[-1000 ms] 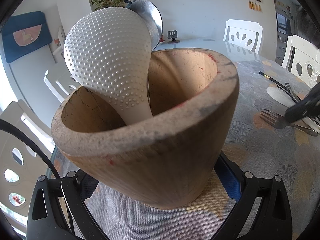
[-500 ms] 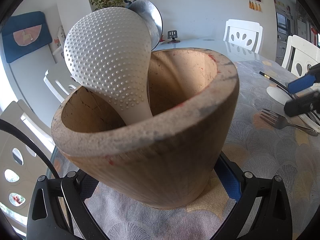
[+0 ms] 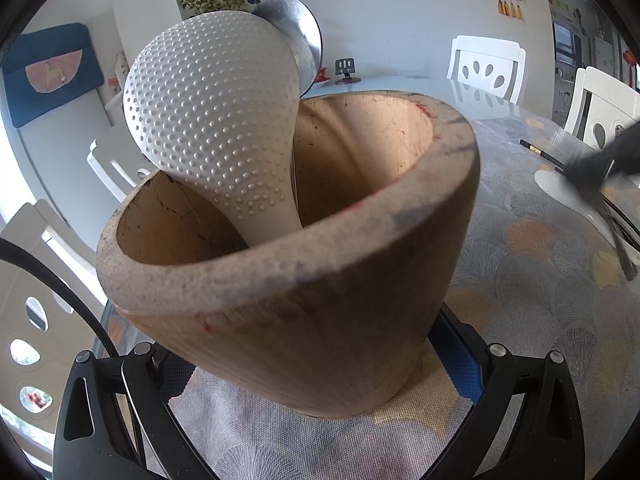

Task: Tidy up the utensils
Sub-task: 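Carry the fork with the right tool over the wooden cup and release it, then return the right tool to the utensils and grasp the black chopstick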

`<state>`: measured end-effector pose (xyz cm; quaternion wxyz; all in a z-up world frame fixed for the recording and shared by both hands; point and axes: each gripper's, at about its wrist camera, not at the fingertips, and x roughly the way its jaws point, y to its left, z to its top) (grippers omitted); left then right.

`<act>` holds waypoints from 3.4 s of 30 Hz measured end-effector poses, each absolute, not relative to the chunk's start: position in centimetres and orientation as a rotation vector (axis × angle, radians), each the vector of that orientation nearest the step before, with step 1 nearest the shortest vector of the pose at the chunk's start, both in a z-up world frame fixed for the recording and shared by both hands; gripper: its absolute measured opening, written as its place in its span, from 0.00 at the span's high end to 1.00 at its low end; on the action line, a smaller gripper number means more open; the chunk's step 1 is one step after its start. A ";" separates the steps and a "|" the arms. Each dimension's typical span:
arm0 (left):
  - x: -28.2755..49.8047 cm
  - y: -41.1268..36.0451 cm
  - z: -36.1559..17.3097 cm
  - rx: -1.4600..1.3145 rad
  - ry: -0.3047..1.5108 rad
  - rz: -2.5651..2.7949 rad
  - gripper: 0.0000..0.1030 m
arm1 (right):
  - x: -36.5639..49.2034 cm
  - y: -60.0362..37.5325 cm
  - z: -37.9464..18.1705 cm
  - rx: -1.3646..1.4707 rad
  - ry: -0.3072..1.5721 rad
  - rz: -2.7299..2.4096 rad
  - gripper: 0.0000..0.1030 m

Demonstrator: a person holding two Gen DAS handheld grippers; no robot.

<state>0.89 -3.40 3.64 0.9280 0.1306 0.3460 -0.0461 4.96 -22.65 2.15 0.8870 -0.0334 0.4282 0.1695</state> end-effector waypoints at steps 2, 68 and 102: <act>0.9 -3.4 3.6 0.268 0.709 -0.094 0.01 | 3.6 -23.9 4.9 -0.001 0.838 0.362 0.98; 1.0 -3.6 3.7 0.261 0.713 -0.103 0.03 | -2.2 -30.6 19.9 0.476 0.467 0.292 0.35; 0.9 -3.3 3.6 0.268 0.713 -0.099 0.02 | 14.2 -36.8 0.3 0.275 1.040 -0.045 0.66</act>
